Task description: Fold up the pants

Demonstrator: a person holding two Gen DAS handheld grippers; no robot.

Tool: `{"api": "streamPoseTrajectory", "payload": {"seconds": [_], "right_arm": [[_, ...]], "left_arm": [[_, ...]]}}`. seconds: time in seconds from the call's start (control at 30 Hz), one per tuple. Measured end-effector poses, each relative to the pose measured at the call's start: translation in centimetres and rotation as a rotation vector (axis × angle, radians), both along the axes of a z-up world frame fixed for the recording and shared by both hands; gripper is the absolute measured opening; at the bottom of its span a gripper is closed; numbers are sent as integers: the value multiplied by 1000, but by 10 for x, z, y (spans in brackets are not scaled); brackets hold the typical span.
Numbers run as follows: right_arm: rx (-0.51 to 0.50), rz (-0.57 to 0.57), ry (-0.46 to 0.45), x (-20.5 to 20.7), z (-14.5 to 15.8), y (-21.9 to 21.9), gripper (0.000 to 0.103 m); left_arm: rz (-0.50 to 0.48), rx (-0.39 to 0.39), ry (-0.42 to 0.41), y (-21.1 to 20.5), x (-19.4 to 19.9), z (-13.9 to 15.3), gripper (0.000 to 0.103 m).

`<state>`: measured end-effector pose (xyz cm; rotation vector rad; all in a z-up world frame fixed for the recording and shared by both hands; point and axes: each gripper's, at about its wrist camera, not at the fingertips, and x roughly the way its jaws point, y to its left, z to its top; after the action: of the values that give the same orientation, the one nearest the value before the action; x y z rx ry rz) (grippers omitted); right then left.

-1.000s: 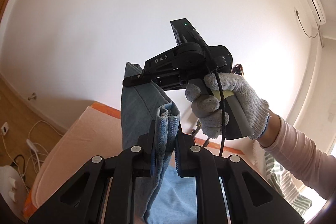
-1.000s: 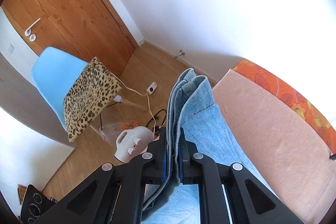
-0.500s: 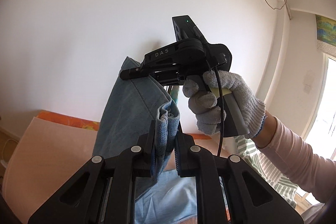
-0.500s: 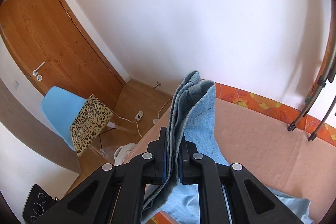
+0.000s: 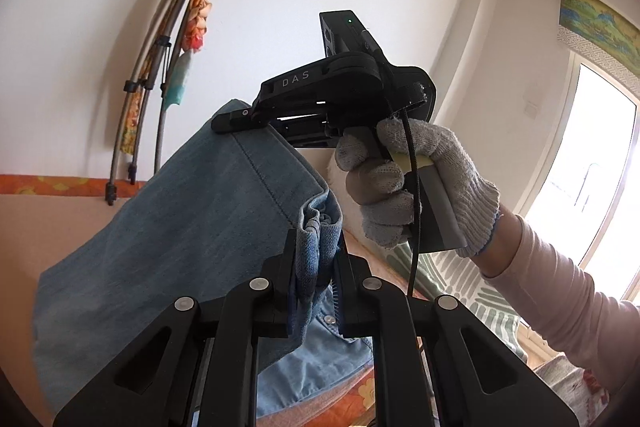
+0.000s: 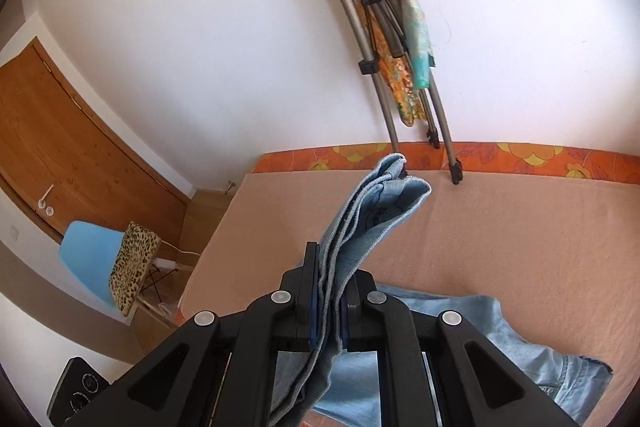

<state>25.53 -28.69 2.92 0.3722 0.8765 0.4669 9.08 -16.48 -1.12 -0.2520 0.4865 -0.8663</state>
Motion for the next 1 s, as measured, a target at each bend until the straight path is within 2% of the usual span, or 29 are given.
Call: {"api": "streamPoseTrajectory", "payload": {"seconds": [0.1, 0.33, 0.63, 1.0], "right_arm": [[0, -50, 22, -16, -31, -49, 6], [26, -162, 94, -50, -94, -145, 5], [46, -233, 130, -80, -148, -216, 5], [64, -314, 141, -95, -178, -268, 5]], "left_arm": [[-68, 18, 52, -38, 2, -17, 12], [-218, 119, 130, -122, 1, -58, 12], [-322, 195, 178, -185, 0, -88, 12], [-370, 210, 214, -227, 12, -102, 12]]}}
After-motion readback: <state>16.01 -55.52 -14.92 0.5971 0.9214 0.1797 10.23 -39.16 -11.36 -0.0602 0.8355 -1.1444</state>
